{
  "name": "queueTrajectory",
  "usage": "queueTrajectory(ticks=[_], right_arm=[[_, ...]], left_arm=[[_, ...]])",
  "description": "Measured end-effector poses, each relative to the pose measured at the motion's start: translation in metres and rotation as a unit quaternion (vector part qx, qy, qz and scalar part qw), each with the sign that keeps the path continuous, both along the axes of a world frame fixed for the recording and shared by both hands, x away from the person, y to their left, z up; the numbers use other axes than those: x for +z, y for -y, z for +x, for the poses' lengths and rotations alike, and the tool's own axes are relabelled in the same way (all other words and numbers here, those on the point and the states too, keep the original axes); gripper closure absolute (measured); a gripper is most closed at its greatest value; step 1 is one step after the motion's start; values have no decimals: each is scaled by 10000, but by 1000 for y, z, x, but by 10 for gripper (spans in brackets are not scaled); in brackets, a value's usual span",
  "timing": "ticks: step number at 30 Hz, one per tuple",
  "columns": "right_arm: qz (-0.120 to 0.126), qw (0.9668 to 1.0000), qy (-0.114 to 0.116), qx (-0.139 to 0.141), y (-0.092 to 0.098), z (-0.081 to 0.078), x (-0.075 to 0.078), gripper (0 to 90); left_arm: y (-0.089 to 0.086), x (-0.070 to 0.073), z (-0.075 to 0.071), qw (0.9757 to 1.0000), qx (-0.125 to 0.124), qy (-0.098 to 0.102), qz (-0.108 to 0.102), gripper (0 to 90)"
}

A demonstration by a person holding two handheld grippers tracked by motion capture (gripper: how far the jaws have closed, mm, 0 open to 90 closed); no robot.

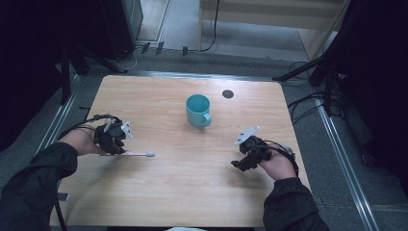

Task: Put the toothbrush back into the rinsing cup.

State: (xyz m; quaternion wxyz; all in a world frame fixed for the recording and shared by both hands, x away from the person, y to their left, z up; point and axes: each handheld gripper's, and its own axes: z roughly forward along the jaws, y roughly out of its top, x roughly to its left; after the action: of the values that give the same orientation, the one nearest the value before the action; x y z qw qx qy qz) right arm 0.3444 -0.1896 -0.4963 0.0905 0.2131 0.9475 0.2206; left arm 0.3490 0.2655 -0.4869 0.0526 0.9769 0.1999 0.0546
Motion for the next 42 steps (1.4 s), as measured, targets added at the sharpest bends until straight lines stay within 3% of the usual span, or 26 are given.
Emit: queueTrajectory(ticks=[6,8,15,21,42], right_arm=[[3,10000,-7,12,0,0,0,234],[-6,10000,-11,17,0,0,0,234],[2,10000,-1,26,0,0,0,234],[7,10000,4,23,0,0,0,234],[6,10000,6,32,0,0,0,234]], left_arm=[[0,-7,1,9998,-151,-130,18,703],[1,-8,2,9997,-86,-243,8,731],[2,-13,4,9995,-197,-238,41,750],[0,-14,5,9992,-269,-303,-58,750],[3,-14,6,9984,-132,-553,-33,750]])
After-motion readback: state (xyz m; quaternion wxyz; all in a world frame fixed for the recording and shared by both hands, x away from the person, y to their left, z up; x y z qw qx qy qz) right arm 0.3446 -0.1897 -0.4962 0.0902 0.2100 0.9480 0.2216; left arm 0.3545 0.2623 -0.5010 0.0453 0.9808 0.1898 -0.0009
